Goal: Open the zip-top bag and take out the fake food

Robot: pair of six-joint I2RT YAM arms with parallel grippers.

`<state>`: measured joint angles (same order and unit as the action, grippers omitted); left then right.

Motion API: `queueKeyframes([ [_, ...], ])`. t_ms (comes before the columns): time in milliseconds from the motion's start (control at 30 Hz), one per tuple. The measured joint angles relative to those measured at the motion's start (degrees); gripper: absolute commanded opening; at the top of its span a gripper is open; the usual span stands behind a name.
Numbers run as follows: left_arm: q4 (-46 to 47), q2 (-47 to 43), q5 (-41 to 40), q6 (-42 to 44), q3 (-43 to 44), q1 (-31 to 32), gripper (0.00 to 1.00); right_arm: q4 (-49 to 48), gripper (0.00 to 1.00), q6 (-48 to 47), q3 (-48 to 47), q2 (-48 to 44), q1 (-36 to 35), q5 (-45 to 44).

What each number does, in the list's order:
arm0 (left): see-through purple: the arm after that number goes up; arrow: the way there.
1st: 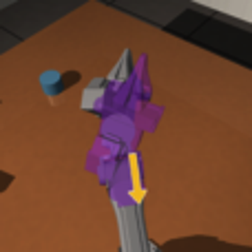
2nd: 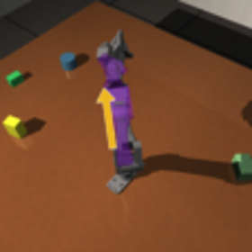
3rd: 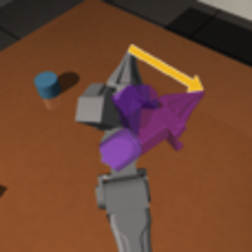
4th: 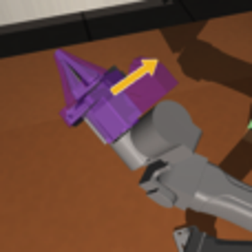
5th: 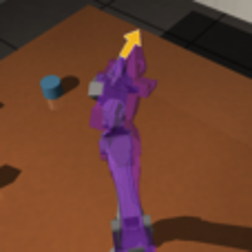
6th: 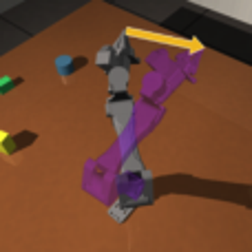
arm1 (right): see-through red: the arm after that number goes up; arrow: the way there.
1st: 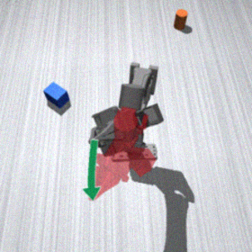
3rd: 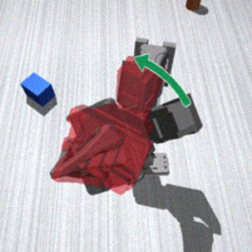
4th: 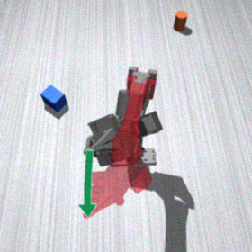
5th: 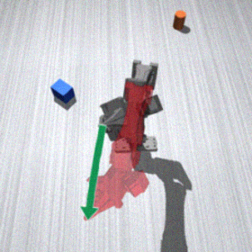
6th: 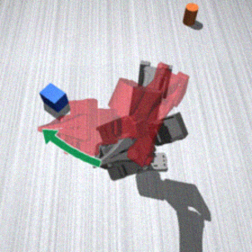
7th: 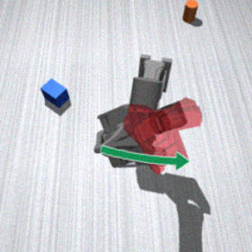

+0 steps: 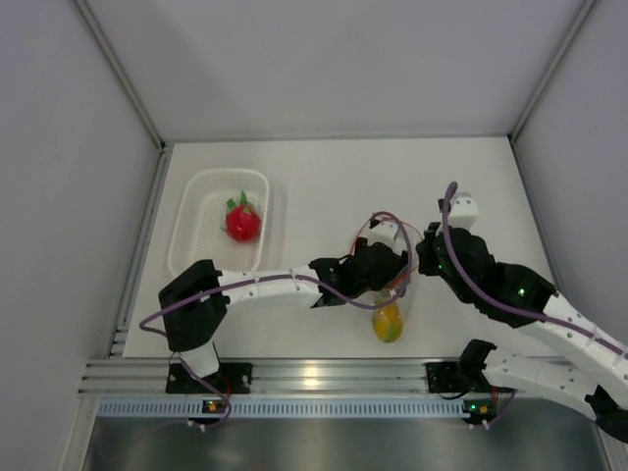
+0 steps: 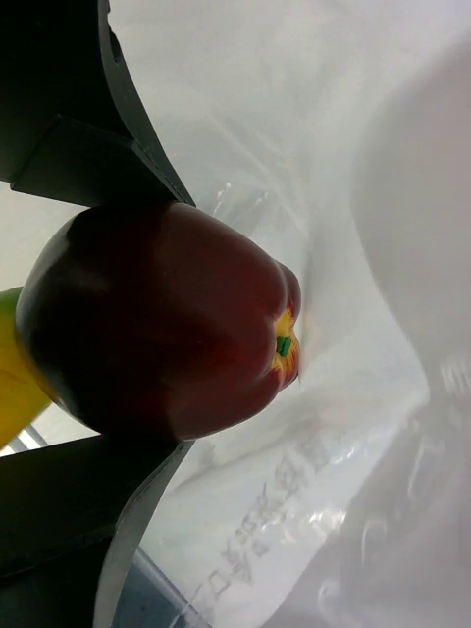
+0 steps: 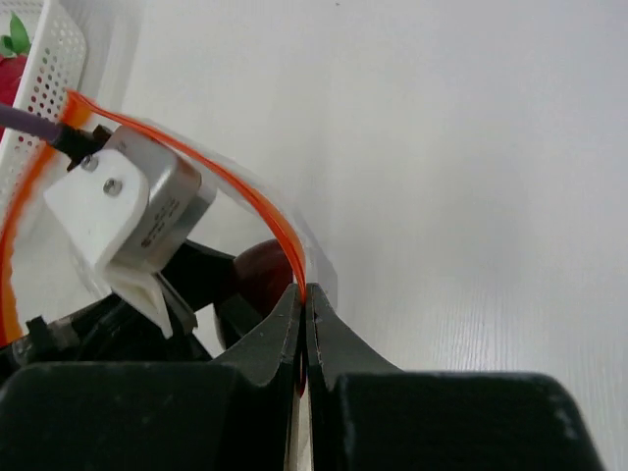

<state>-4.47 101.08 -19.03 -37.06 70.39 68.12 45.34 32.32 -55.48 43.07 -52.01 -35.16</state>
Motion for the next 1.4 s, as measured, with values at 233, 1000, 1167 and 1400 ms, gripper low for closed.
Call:
queueKeyframes([
  [233, 1.05, -7.02, -1.92, 4.92, -7.37, -0.22, 0.0, -2.67, 0.0, -8.5, -7.56, 13.75, 0.17, 4.5],
  [1000, -5.6, -31.76, -11.3, 0.39, -13.42, -0.63, 0.0, -12.48, 0.0, -5.01, -2.93, 17.0, -2.49, 8.76],
  [1167, -6.32, -34.1, -16.92, -2.54, -13.42, -0.87, 0.0, -15.21, 0.0, -3.61, -2.14, 16.2, -3.56, 9.46],
  [1400, -7.65, -39.19, -17.46, -3.43, -13.42, -0.92, 0.0, -17.09, 0.0, -3.1, -2.16, 19.39, -4.22, 7.02],
])
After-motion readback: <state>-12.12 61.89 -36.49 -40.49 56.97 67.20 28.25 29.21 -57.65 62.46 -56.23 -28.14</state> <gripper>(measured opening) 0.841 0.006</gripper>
